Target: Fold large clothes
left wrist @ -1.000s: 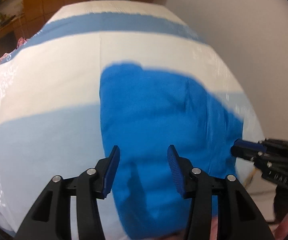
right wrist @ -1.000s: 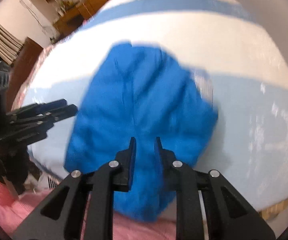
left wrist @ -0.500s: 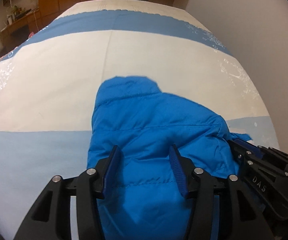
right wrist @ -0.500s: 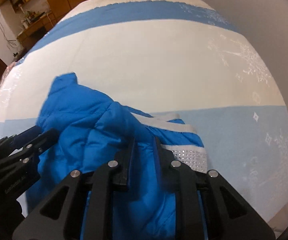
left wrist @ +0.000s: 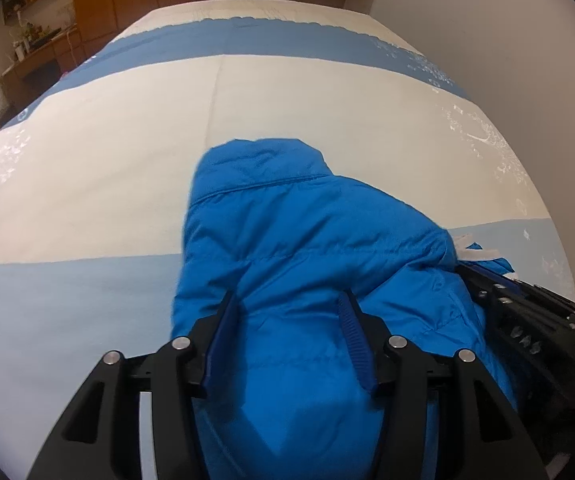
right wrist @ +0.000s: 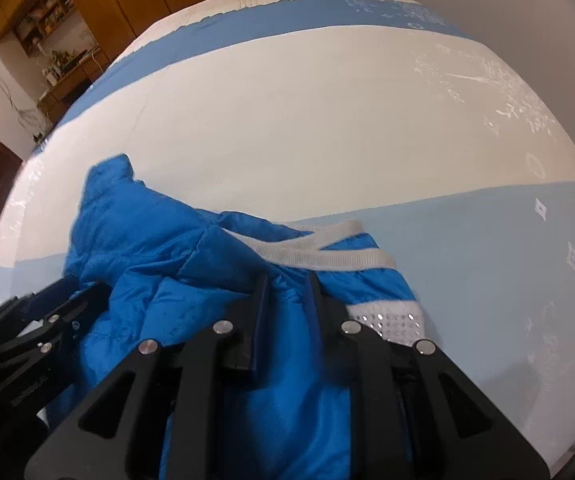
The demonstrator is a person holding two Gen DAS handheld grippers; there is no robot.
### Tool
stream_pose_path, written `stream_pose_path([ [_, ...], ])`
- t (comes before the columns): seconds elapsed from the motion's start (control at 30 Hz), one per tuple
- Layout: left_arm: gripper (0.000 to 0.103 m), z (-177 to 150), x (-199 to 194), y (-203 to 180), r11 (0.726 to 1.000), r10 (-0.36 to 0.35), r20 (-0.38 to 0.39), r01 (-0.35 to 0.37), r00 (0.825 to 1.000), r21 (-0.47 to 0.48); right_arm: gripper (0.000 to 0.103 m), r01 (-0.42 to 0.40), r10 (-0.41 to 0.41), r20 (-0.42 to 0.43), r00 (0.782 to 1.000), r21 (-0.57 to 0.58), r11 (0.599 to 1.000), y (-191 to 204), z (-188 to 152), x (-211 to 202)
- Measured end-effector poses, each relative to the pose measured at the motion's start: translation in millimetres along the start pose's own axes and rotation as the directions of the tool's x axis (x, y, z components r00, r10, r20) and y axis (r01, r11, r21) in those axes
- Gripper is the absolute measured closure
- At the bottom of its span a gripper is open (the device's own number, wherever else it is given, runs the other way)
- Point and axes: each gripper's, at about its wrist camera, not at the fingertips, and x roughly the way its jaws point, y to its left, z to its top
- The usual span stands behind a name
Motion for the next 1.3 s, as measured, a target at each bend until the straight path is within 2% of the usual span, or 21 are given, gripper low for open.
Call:
stream_pose_path([
  [0.1,0.052,-7.3,-25.1,12.1,0.998,-0.041,0.023,0.042,0.999,-0.051,0.078,-0.037,0.038,0.026,0.999,-0.006,0.999,4.2,-6.0,-28.3],
  [0.17,0.052,-15.6,-35.6,14.7,0.998,-0.031,0.048,0.033,0.998,-0.048,0.078,-0.016,0.017,0.032,0.999,-0.026,1.0,8.6,-12.1,-34.0],
  [0.27,0.047,-26.9,-23.6,16.9,0.999,-0.019,0.033,0.02,0.999,-0.049,0.079,0.009,-0.009,0.013,1.0,-0.018,1.0,5.9,-19.3,-16.5],
  [0.37,0.046,-33.0,-15.7,13.8,1.0,0.011,0.057,-0.01,0.998,-0.018,0.079,0.026,-0.025,0.029,0.999,-0.036,0.999,3.5,-21.8,-3.7],
  [0.5,0.046,-28.4,-20.6,19.0,1.0,0.002,0.038,-0.001,0.999,-0.023,0.079,-0.002,0.003,0.019,1.0,-0.031,1.0,0.0,-20.0,-10.7],
  [0.6,0.046,-24.4,-35.1,29.8,0.999,-0.013,0.008,0.013,1.0,-0.039,0.076,-0.025,0.025,0.016,1.0,-0.029,0.999,-3.8,-20.4,-33.5],
  [0.63,0.047,-24.9,-44.3,34.9,0.999,-0.015,0.007,0.015,1.0,-0.041,0.074,-0.02,0.02,0.013,1.0,-0.035,0.999,-3.8,-21.2,-40.3],
  [0.7,0.044,-27.0,-56.2,41.9,0.999,-0.013,-0.005,0.013,1.0,-0.04,0.062,-0.029,0.029,0.017,0.999,-0.048,0.998,-5.5,-24.3,-60.9],
  [0.77,0.038,-30.8,-69.4,50.2,0.999,-0.007,-0.01,0.006,1.0,-0.046,0.045,0.0,0.001,0.012,1.0,-0.067,0.998,-7.2,-28.4,-77.3],
  [0.9,0.03,-44.6,-87.7,63.7,0.998,0.008,-0.01,-0.008,1.0,-0.058,0.038,-0.017,0.016,-0.019,1.0,-0.052,0.999,-17.7,-40.0,-95.7],
  [1.0,0.03,-58.1,-93.5,69.2,0.997,-0.017,-0.027,0.015,0.999,-0.077,0.035,-0.043,0.042,-0.049,0.998,-0.039,0.998,-23.4,-52.4,-101.8],
  [1.07,0.03,-65.2,-94.9,71.4,0.996,-0.023,-0.032,0.02,0.999,-0.085,0.027,-0.042,0.04,-0.064,0.997,-0.035,0.998,-26.1,-59.8,-102.9],
  [1.17,0.03,-71.6,-91.1,72.9,0.994,-0.045,-0.048,0.04,0.998,-0.1,0.022,-0.07,0.067,-0.092,0.993,-0.023,0.997,-29.0,-69.5,-102.3],
  [1.3,0.029,-74.6,-82.3,70.3,0.993,-0.063,-0.07,0.056,0.996,-0.104,0.021,-0.075,0.073,-0.132,0.989,-0.015,0.997,-32.6,-77.6,-92.5],
])
